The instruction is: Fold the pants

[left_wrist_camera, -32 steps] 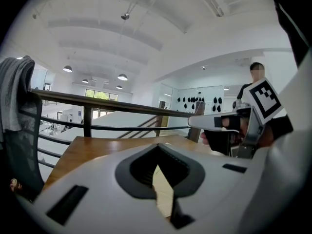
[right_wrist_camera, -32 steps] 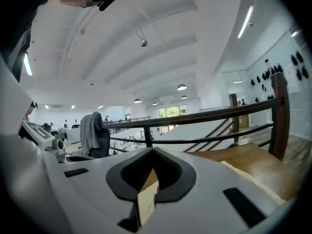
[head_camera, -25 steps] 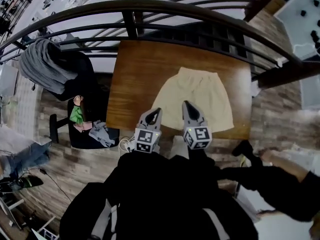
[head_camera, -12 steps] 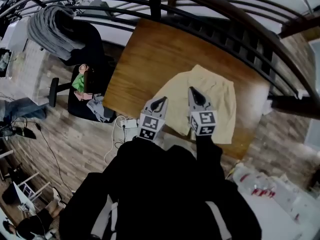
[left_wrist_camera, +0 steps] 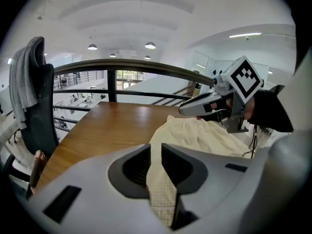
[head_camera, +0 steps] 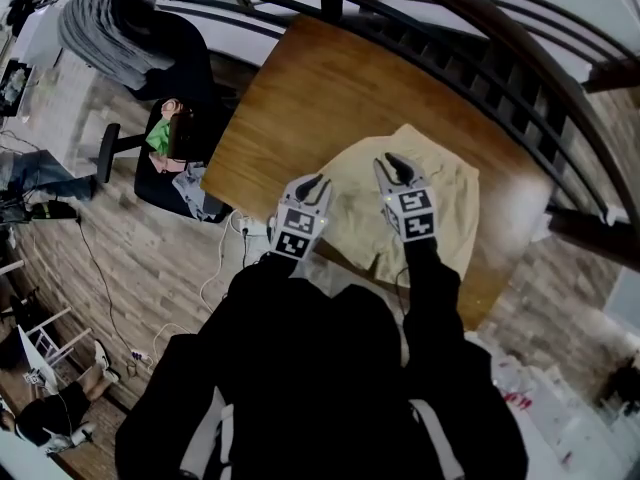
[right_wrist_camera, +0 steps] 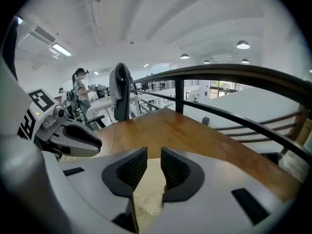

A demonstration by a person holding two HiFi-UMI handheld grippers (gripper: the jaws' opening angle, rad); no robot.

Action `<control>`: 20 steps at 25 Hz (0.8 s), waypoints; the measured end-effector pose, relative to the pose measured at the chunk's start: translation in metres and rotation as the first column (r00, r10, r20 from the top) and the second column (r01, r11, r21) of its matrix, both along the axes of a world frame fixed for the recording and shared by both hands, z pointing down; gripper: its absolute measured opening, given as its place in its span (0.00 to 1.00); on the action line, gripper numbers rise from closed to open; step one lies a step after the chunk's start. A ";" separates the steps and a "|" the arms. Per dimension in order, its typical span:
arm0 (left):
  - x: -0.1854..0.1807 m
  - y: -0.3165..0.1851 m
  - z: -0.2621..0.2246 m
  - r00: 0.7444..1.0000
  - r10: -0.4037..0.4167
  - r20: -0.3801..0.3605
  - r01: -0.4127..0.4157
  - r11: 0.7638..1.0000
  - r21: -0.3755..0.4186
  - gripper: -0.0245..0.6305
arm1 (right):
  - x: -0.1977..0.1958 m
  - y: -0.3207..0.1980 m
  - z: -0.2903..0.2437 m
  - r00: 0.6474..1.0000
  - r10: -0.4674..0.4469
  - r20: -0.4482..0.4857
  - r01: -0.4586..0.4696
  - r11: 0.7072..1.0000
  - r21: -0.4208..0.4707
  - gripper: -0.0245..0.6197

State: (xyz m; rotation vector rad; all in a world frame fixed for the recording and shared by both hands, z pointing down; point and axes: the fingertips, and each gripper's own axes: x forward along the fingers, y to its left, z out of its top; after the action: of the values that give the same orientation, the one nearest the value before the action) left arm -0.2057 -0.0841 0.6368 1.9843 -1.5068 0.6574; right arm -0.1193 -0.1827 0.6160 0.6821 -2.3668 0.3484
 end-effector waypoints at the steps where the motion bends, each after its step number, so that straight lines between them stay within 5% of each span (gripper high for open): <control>1: -0.002 0.000 0.004 1.000 0.001 0.007 -0.001 1.000 -0.012 0.11 | -0.002 -0.004 0.003 1.000 -0.014 -0.021 0.014 1.000 -0.002 0.15; 7: -0.011 0.000 0.031 0.999 0.033 0.027 -0.030 0.993 -0.111 0.15 | -0.010 -0.025 0.031 0.975 -0.111 -0.192 0.110 0.994 -0.016 0.16; 13: -0.009 -0.004 0.058 0.993 0.105 0.051 -0.093 0.978 -0.186 0.15 | -0.011 -0.042 0.059 0.885 -0.244 -0.397 0.272 0.962 0.017 0.16; 20: -0.013 -0.006 0.085 0.984 0.164 0.067 -0.139 0.949 -0.284 0.15 | -0.015 -0.057 0.080 0.794 -0.340 -0.505 0.397 0.918 0.007 0.16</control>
State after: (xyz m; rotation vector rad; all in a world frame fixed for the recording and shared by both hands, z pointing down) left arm -0.2188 -0.0900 0.7218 1.8850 -1.2401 0.9787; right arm -0.1339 -0.2398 0.6960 0.2889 -1.9635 -0.1283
